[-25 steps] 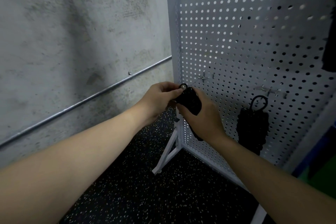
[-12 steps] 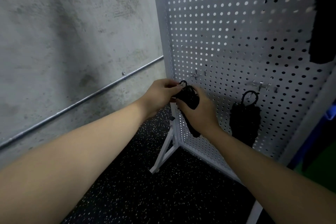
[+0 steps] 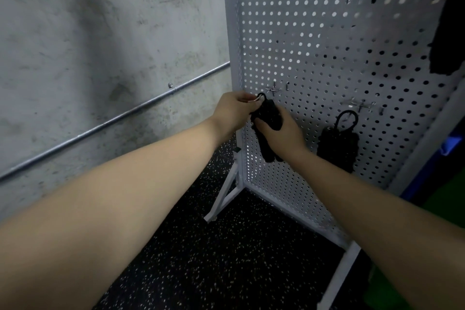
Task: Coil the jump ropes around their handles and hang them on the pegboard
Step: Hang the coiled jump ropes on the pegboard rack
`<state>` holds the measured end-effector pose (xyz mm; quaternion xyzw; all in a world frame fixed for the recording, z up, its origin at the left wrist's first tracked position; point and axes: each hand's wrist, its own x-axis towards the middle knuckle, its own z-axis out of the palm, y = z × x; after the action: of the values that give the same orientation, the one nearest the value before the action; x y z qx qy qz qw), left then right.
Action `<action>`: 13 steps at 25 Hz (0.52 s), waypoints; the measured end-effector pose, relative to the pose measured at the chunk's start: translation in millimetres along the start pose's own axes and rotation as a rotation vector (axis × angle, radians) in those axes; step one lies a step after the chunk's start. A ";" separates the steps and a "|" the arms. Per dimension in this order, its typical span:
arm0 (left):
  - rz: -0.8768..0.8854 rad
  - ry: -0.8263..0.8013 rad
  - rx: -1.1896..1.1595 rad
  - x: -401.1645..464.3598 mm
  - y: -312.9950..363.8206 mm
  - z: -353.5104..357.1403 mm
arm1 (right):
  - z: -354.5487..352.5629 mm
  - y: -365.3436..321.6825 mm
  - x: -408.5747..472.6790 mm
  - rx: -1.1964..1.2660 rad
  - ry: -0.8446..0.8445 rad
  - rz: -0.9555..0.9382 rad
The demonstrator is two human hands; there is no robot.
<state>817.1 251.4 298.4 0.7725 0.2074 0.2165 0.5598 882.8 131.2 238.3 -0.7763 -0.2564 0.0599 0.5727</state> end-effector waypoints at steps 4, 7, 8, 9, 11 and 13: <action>0.044 0.035 0.123 -31.7 -6.6 -17.5 | 0.0 -4.4 -48.0 0.091 0.098 0.162; -0.008 0.013 0.193 -77.2 -16.7 -33.1 | 7.3 5.5 -102.3 0.136 0.065 0.311; -0.013 0.018 0.191 -93.7 -22.8 -38.8 | 11.5 5.2 -119.2 0.150 0.041 0.322; -0.026 0.031 0.183 -109.9 -29.2 -45.9 | 15.0 1.2 -135.3 0.171 0.018 0.328; -0.055 0.068 0.163 -146.0 -37.6 -64.6 | 19.3 -12.6 -171.8 0.203 -0.049 0.330; -0.063 0.111 0.165 -191.3 -38.3 -88.6 | 23.4 -28.0 -217.4 0.202 -0.152 0.294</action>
<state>607.0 223.5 267.0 0.7959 0.2793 0.2235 0.4884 677.3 55.8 212.6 -0.7373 -0.1754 0.2270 0.6116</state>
